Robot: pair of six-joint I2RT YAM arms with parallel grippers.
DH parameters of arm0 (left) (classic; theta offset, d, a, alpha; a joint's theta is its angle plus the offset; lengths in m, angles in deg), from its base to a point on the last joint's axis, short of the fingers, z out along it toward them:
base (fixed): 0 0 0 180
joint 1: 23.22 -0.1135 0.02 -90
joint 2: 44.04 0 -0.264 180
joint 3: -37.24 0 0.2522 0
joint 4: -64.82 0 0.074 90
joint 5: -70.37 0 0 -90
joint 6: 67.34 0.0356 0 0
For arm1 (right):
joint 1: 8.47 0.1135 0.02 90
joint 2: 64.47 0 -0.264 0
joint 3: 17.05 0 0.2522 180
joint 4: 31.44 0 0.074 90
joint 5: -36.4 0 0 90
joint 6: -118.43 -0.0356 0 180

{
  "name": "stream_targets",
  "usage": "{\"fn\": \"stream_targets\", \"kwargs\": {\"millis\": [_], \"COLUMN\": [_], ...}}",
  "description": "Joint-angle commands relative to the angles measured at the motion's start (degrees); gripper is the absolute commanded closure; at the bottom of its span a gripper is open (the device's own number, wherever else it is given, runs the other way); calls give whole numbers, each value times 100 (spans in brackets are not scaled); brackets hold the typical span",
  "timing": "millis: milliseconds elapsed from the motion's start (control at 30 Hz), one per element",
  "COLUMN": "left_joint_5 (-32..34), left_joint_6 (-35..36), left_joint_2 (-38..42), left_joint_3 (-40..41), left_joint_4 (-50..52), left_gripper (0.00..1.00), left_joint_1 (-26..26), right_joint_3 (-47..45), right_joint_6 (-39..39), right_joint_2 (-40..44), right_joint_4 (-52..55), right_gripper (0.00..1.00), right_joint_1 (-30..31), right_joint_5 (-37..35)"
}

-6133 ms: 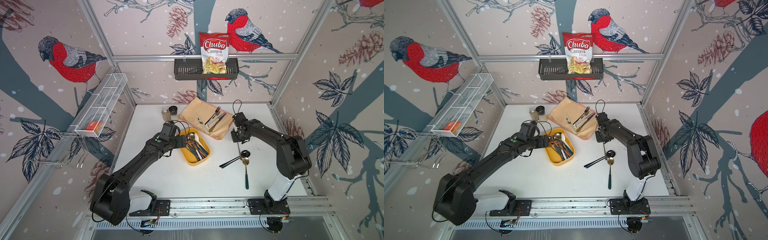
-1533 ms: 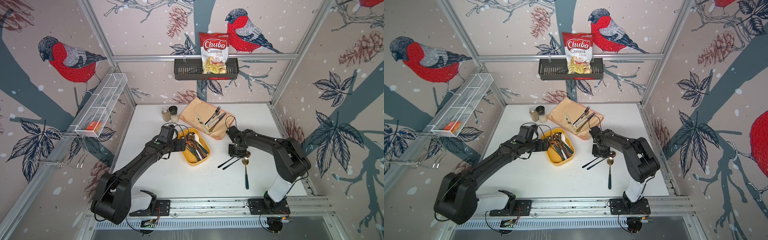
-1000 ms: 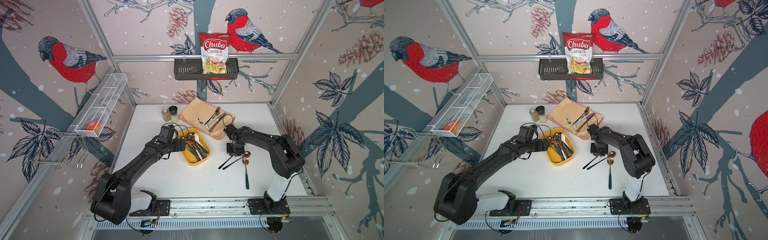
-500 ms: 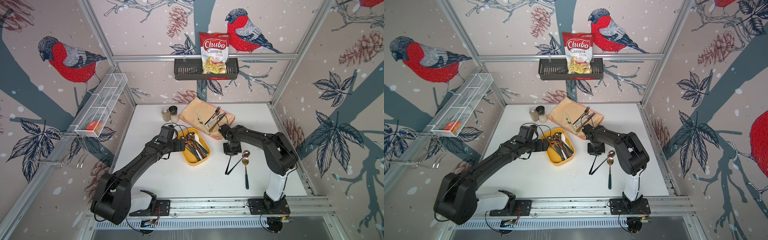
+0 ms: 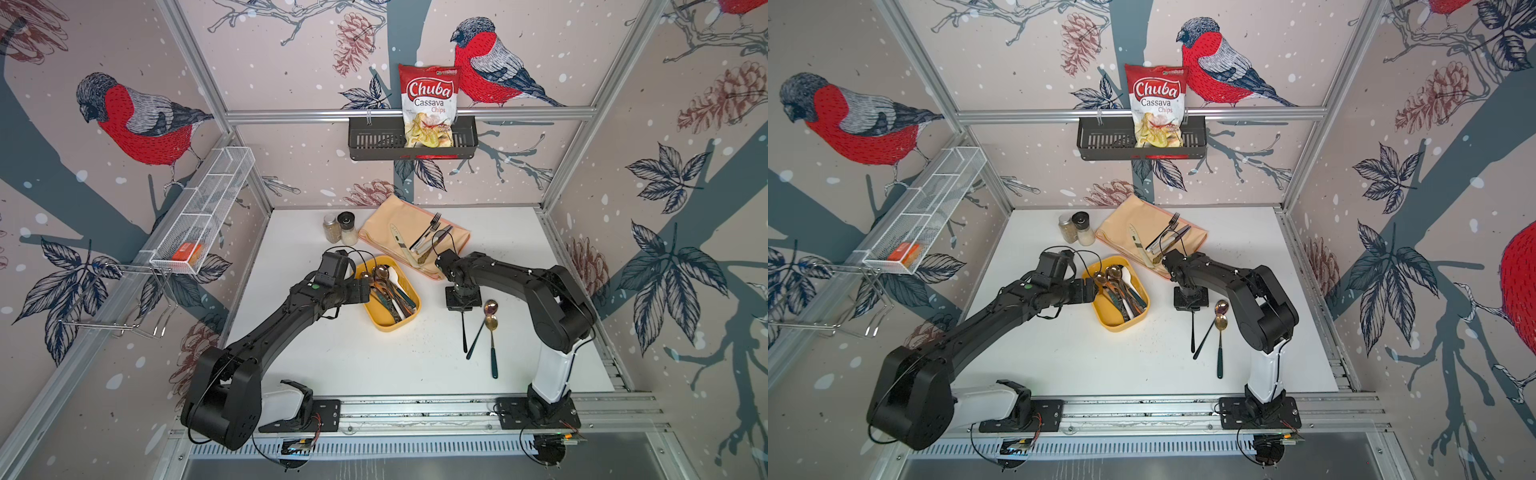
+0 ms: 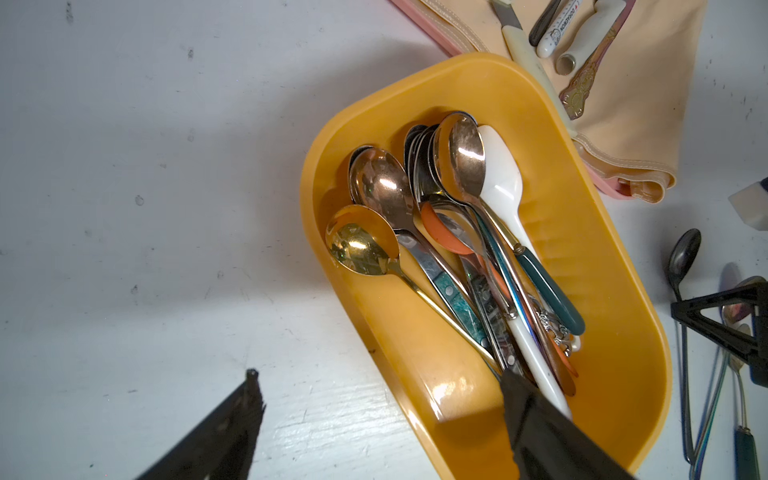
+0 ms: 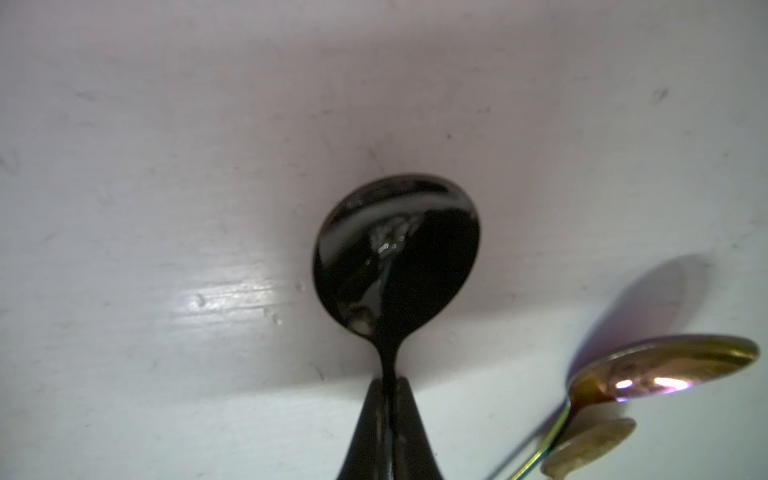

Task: Put the spoon into the storage box
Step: Pick up the spoon from the center of the board.

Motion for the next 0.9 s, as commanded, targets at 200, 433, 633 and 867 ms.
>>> {"fn": "stream_targets", "kwargs": {"millis": [200, 433, 633, 867], "left_joint_5": [66, -153, -641, -924], "left_joint_6": [-125, -300, -607, -928], "left_joint_2": [127, 175, 384, 625], "left_joint_3": [-14, 71, 486, 970], "left_joint_4": [76, 14, -197, -330], "left_gripper": [8, 7, 7, 7], "left_joint_1": [-18, -278, -823, -1242], "right_joint_3": [-43, 231, 922, 2649], "right_joint_6": [-121, -43, 112, 608], "right_joint_2": [219, 510, 620, -211], "right_joint_4": [-496, -112, 432, 1003], "right_gripper": [100, 100, 100, 100], "right_joint_1": [57, 128, 313, 672], "right_joint_5": [547, 386, 57, -319]}}
